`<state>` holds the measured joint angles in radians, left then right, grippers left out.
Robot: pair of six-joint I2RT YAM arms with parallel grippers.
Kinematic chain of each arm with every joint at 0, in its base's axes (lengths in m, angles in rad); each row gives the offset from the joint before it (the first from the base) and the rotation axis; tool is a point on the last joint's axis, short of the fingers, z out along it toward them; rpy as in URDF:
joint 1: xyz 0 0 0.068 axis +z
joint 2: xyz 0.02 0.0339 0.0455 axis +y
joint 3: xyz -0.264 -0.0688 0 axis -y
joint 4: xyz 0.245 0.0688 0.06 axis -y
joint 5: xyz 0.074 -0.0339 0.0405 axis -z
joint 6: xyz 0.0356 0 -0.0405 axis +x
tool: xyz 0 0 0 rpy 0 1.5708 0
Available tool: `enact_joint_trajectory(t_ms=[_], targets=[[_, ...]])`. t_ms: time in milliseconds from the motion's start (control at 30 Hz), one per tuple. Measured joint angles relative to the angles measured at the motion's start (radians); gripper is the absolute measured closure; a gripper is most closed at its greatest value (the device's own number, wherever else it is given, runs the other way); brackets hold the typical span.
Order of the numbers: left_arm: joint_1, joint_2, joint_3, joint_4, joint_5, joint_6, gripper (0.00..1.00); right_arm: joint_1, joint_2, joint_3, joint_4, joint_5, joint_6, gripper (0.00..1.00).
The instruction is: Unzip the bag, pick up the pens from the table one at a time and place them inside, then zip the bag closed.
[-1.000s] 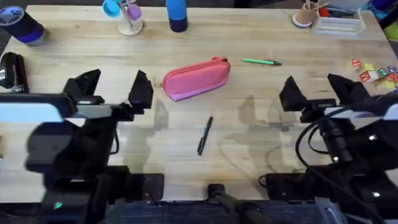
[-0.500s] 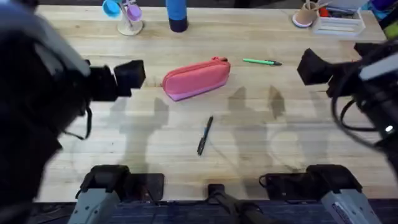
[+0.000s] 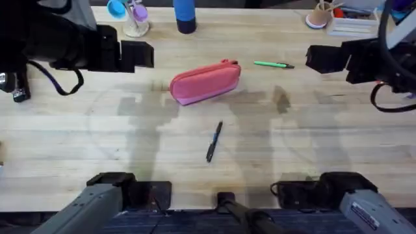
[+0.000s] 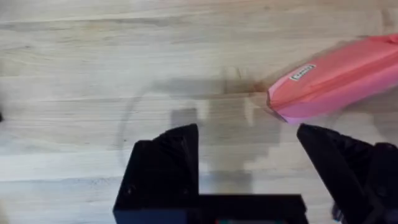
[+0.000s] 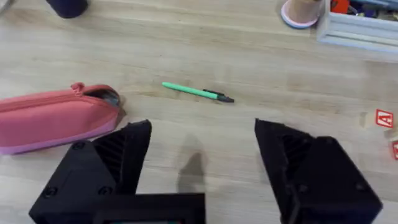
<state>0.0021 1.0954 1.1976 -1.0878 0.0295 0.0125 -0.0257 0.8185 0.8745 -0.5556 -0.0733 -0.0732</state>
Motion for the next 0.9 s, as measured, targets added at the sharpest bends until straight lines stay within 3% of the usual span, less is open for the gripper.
enact_joint_trajectory(t_ms=[167,367,500,667,900], targets=[[0.0,0.007,0.0,-0.005,0.09,0.1,0.007,0.0,0.0,0.0,0.0,-0.02,0.003,0.005],[0.0,0.007,0.0,-0.066,0.239,0.364,0.007,0.0,0.0,0.001,0.0,-0.05,0.003,0.005],[0.0,0.007,0.0,-0.078,0.278,0.486,0.007,0.0,0.0,0.001,0.0,-0.063,0.003,0.005],[0.0,0.007,0.0,-0.076,0.296,0.548,0.008,0.0,0.0,0.001,0.0,-0.068,0.003,0.005],[0.0,0.007,0.0,-0.075,0.3,0.572,0.007,0.0,0.0,0.001,0.0,-0.072,0.003,0.005]])
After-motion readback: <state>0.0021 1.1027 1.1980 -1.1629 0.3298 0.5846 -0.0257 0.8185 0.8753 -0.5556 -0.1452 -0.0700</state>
